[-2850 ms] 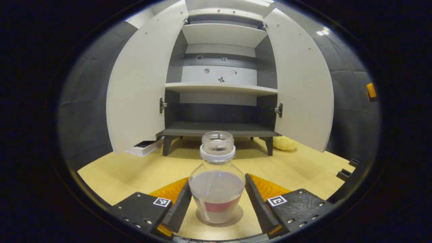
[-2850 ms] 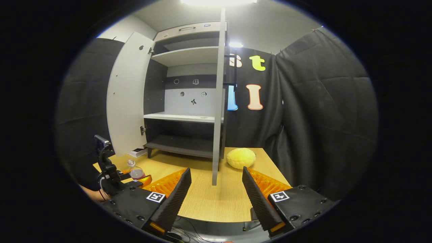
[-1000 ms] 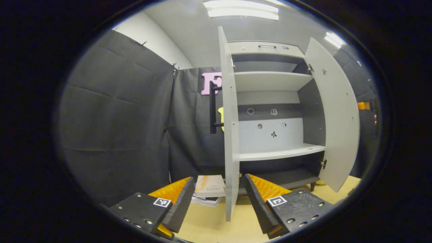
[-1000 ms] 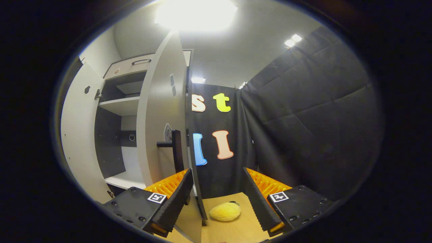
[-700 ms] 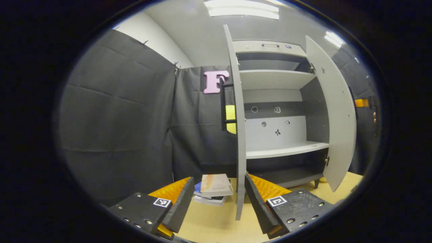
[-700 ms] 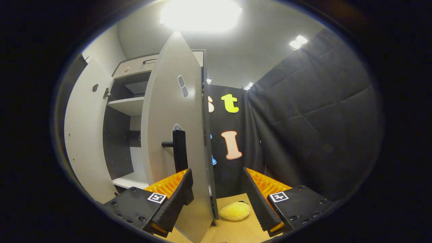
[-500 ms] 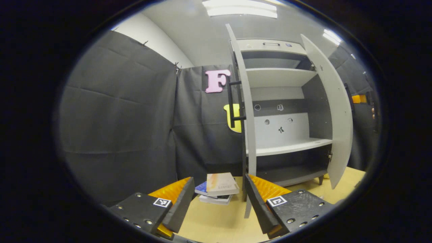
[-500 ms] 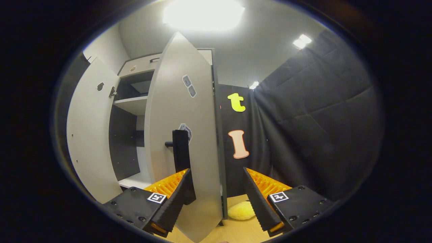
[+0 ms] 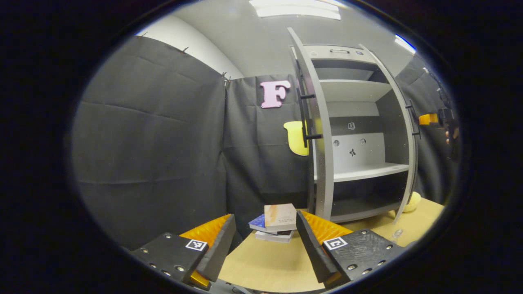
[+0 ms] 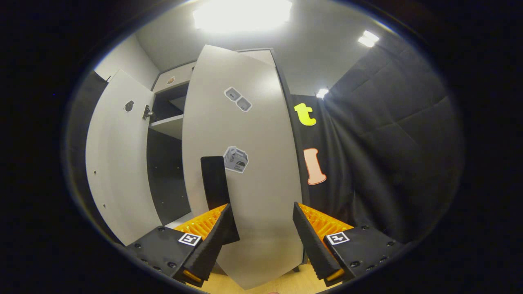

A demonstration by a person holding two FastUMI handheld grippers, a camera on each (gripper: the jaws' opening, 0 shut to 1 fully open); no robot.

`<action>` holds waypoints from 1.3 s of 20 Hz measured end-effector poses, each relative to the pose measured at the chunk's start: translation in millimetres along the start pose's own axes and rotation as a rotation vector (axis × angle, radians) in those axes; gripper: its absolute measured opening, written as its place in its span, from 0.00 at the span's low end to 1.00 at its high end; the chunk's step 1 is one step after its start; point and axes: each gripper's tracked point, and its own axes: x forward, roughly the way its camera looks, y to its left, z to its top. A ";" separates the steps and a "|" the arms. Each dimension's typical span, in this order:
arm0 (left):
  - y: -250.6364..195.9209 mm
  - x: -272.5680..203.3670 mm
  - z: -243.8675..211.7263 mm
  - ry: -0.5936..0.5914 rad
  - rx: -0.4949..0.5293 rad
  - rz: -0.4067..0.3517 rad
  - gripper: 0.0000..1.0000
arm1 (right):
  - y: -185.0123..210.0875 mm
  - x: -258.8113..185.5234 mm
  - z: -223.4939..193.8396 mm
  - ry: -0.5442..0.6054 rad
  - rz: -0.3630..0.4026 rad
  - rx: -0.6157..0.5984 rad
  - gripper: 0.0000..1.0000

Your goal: Grasp the bottle in the cabinet with the left hand and place it on the coaster, then close the right door with the right hand and the left door with the left hand.

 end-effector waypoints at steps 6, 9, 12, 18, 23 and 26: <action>5.8 15.6 17.6 0.002 -0.054 -0.009 0.94 | -1.0 -14.2 -9.5 0.008 0.004 -0.021 0.95; 12.9 42.0 42.3 -0.009 -0.101 -0.015 0.94 | -6.6 -31.0 -11.8 0.001 0.017 -0.047 0.95; 21.4 76.6 67.7 -0.019 -0.124 -0.024 0.94 | -23.2 -44.3 -12.2 -0.012 -0.007 -0.099 0.95; 14.4 140.1 112.3 -0.007 -0.115 -0.069 0.94 | -51.1 -62.6 -21.3 0.011 -0.044 -0.168 0.95; -7.7 151.0 143.0 -0.046 -0.101 -0.080 0.87 | -76.0 -72.9 -27.7 0.033 -0.071 -0.221 0.95; -13.6 150.0 149.1 -0.072 -0.023 -0.036 0.93 | -89.1 -78.3 -27.5 0.034 -0.080 -0.254 0.95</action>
